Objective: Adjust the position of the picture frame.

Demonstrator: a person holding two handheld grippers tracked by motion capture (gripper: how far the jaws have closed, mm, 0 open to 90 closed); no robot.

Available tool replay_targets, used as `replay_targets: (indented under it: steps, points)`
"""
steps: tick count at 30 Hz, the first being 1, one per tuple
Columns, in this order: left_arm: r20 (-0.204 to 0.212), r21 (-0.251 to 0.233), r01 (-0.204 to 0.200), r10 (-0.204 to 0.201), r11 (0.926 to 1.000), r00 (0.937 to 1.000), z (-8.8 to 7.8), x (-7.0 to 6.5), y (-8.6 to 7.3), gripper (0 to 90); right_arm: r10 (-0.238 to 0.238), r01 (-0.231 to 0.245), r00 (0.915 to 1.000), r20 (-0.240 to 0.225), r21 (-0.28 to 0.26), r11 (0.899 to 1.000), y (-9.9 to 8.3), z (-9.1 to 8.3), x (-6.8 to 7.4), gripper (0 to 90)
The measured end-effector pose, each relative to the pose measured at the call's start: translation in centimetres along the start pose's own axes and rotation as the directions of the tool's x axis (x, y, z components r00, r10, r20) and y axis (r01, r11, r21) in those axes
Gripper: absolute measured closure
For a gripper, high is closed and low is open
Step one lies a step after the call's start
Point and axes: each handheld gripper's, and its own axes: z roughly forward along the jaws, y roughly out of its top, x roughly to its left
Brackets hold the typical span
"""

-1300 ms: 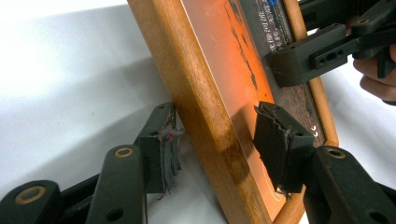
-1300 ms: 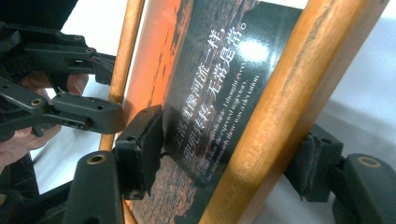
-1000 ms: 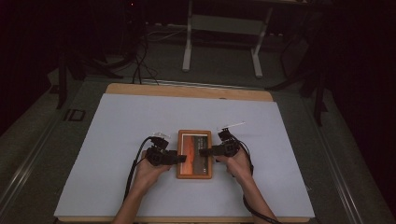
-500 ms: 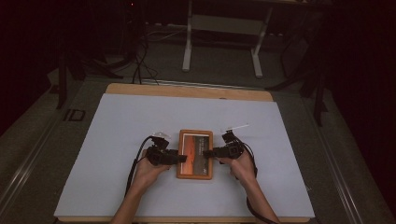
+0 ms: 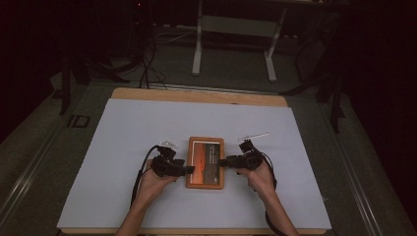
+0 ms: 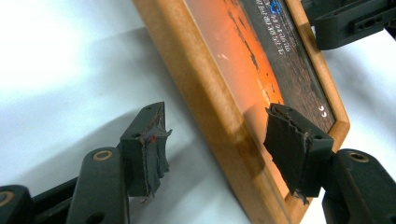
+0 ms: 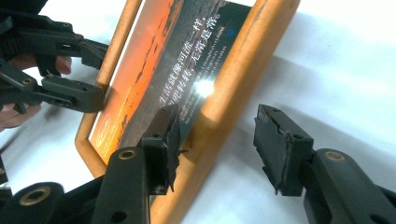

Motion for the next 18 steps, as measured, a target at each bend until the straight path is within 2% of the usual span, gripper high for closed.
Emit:
replay_targets:
  steps: [5,6,9,10,11,12,14,18]
  points:
    - [-0.013,-0.027,0.002,-0.002,0.9996,0.9999,-1.1,0.1,-0.3,39.4,-0.022,0.023,0.9995,0.025,-0.035,0.999,-0.6,-0.9,0.2,52.1]
    - [-0.013,-0.052,0.003,-0.004,0.9986,0.9999,-1.6,0.1,-0.4,39.4,-0.033,0.034,0.9989,0.034,-0.046,0.998,-1.0,-1.2,0.3,53.0]
    - [-0.021,-0.068,0.001,-0.003,0.9977,0.9998,-2.1,0.0,-0.6,39.5,-0.042,0.044,0.9979,0.05,-0.048,0.998,-1.5,-1.4,0.5,53.8]
    - [-0.041,-0.079,-0.012,0.009,0.9968,0.9991,-2.7,-0.2,-0.9,39.6,-0.058,0.062,0.9951,0.079,-0.045,0.997,-1.9,-1.5,0.6,54.0]
    - [-0.041,-0.079,-0.012,0.009,0.9968,0.9991,-2.7,-0.2,-0.9,39.5,-0.058,0.062,0.9951,0.079,-0.045,0.997,-1.9,-1.5,0.6,54.0]
    - [-0.064,-0.094,-0.025,0.019,0.9952,0.9978,-3.2,-0.4,-1.2,39.5,-0.059,0.063,0.9945,0.086,-0.047,0.997,-2.0,-1.6,0.6,54.6]
    - [-0.082,-0.11,-0.034,0.025,0.9934,0.9963,-3.8,-0.6,-1.5,39.5,-0.064,0.07,0.9919,0.109,-0.052,0.996,-2.3,-1.6,0.5,55.7]
    - [-0.138,-0.154,-0.043,0.022,0.9871,0.9901,-4.9,-0.7,-1.9,39.5,-0.091,0.101,0.9845,0.15,-0.065,0.993,-2.5,-1.5,0.8,57.1]
